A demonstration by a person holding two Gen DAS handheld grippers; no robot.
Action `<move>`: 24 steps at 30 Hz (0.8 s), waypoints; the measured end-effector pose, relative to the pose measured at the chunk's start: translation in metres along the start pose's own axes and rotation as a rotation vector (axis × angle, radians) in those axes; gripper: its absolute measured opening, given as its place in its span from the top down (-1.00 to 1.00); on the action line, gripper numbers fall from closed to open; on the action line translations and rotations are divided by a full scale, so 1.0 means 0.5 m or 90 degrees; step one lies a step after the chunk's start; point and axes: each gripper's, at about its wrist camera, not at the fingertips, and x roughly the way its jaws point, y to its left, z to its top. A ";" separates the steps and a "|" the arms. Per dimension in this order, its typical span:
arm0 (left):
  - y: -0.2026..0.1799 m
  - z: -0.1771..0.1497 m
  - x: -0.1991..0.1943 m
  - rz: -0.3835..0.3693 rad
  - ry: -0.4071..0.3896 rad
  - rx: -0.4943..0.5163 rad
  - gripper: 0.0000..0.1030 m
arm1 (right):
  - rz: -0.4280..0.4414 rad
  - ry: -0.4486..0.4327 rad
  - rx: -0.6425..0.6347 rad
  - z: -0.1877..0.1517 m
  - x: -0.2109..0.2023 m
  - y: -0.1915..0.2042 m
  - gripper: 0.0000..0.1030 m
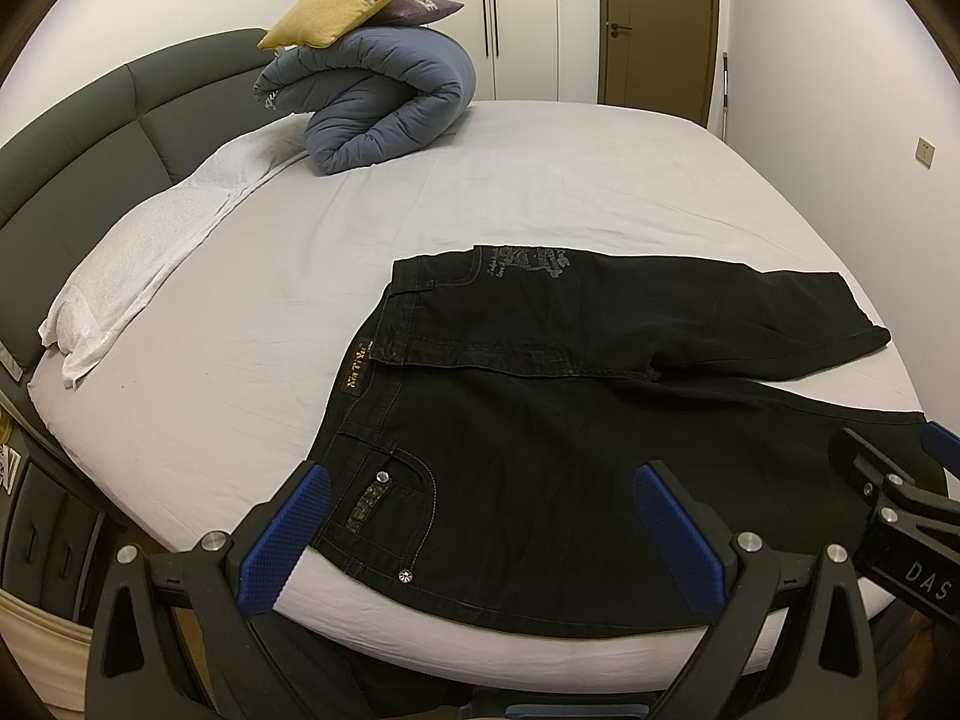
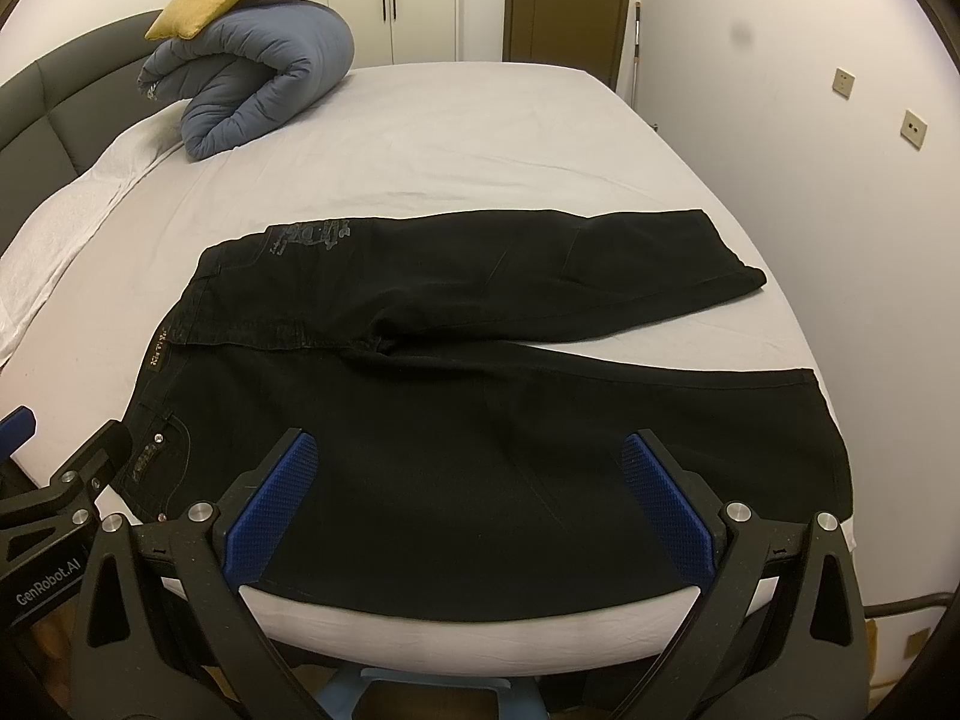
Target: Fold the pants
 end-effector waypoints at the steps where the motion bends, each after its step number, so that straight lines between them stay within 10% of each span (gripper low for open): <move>1: 0.003 -0.002 0.001 0.000 0.000 0.000 -1.00 | 0.001 0.000 0.000 -0.002 0.000 0.001 -1.00; 17: 0.014 -0.008 0.018 -0.008 -0.004 0.004 -1.00 | 0.010 0.007 -0.016 0.003 0.019 -0.001 -1.00; 24: 0.059 0.070 0.100 -0.068 0.001 0.026 -1.00 | 0.097 0.016 -0.050 0.058 0.086 -0.006 -1.00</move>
